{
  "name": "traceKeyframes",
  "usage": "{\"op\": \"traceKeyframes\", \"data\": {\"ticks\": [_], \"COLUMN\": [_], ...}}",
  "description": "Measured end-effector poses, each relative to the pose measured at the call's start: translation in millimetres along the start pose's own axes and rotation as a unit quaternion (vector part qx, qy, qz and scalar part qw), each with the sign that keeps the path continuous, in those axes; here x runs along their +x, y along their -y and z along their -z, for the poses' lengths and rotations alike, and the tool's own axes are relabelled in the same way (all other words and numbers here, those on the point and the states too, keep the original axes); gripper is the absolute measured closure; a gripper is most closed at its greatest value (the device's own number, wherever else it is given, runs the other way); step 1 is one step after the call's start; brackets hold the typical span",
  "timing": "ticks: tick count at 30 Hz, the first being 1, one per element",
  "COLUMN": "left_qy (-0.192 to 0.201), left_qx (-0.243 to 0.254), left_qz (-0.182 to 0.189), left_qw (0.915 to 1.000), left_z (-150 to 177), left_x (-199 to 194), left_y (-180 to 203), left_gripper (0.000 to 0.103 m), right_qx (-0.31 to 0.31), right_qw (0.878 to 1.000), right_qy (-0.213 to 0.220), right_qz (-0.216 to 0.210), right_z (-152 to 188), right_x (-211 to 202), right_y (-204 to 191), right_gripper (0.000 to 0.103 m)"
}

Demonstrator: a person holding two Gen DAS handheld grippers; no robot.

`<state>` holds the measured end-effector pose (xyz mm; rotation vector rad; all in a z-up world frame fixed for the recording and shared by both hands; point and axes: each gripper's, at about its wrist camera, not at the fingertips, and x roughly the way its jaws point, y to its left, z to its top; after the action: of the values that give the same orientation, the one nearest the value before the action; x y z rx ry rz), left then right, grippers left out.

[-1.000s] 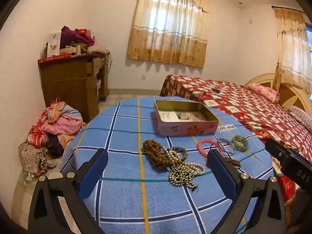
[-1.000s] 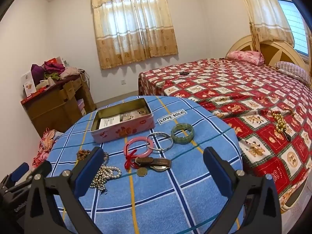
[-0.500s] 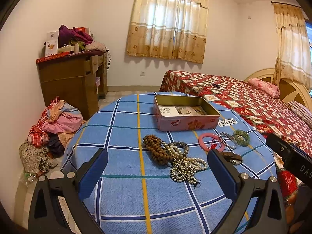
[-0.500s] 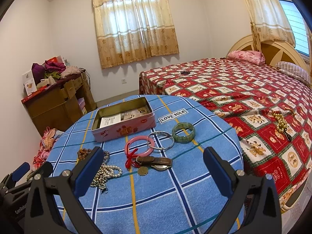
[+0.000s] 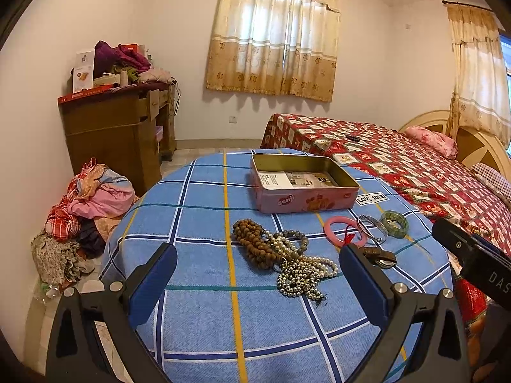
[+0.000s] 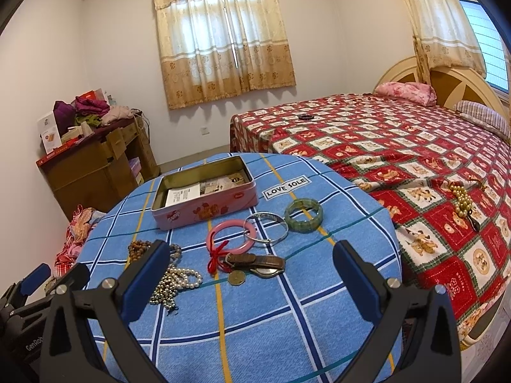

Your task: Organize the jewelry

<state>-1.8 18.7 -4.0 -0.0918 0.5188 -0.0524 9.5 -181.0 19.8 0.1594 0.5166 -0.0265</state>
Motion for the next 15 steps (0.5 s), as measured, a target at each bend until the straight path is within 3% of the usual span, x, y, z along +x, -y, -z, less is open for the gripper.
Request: {"op": "traceKeyframes", "data": {"ticks": [15], "left_qy": [-0.028], "left_qx": [0.025], "left_qz": [-0.031], "left_qw": [0.9988], "left_z": [2], "left_x": [9], "left_y": [5], "left_gripper": [0.001], "right_qx": [0.004], "right_qw": [1.0], "right_qy": [-0.005], "right_qz": [-0.006], "right_z": [0], "right_x": [2], "right_y": [0], "right_gripper": [0.0]}}
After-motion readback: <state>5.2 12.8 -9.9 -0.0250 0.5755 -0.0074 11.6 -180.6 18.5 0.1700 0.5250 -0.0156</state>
